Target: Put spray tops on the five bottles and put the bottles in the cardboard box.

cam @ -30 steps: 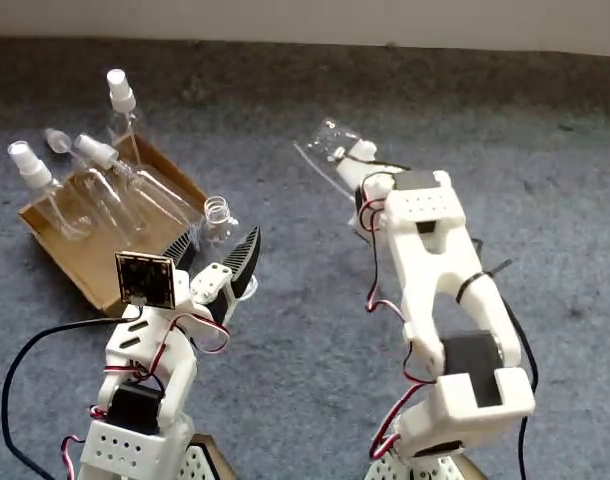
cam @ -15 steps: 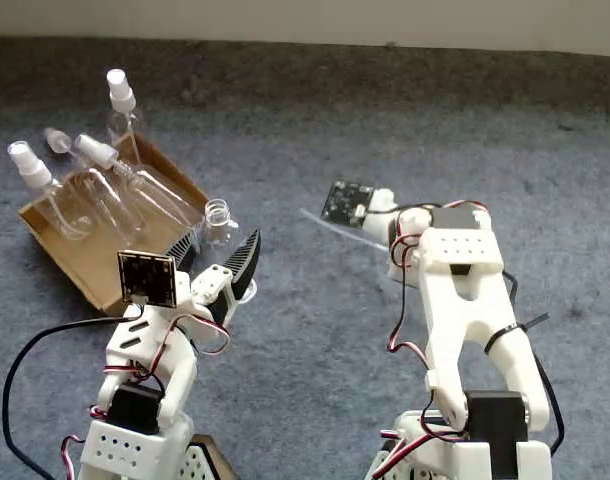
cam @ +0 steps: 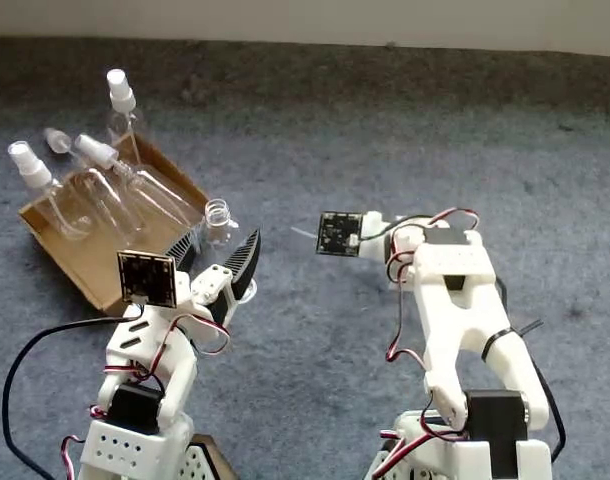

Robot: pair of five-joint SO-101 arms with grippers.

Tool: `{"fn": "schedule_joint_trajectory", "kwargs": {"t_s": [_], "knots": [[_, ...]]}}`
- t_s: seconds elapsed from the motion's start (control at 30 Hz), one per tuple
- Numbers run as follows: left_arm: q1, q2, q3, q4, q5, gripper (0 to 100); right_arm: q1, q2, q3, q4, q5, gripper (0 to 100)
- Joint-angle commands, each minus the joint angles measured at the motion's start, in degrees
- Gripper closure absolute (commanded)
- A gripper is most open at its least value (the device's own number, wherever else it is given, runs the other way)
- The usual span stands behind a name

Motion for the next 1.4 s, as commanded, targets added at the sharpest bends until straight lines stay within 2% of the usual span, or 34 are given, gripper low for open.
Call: {"fn": "schedule_joint_trajectory", "kwargs": {"t_s": [0.0, 0.37, 0.47, 0.7, 0.77, 0.9, 1.03, 1.27, 1.37], "knots": [[-0.7, -0.2, 1.1, 0.1, 0.3, 87, -1.2, 0.0, -0.2, -1.7, 0.5, 76.8], [-0.7, -0.2, 1.1, 0.1, 0.3, 87, -0.8, -0.1, -0.4, -1.5, 0.5, 76.7], [-0.7, -0.2, 1.1, 0.1, 0.3, 87, -1.0, -2.8, -0.4, -1.5, -4.2, 76.7], [-0.7, -0.2, 1.1, 0.1, 0.3, 87, -1.2, -11.2, -0.4, -1.5, -29.7, 76.7], [-0.7, -0.2, 1.1, 0.1, 0.3, 87, -1.0, -12.0, -0.4, -1.5, -41.7, 76.7], [-0.6, -0.2, 1.1, 0.1, 0.3, 87, -1.1, -11.9, -0.2, -1.5, -70.2, 76.7], [-0.6, -0.1, 1.1, 0.1, 0.3, 87, -3.1, -12.2, 0.2, -1.5, -90.6, 76.5], [-0.6, -0.1, 1.1, 0.1, 0.3, 87, -3.5, -11.8, 2.9, -3.9, -111.6, 76.6], [-0.7, -0.2, 1.1, 0.1, 0.3, 87, -3.5, -11.8, 4.6, -4.5, -123.7, 76.7]]}}
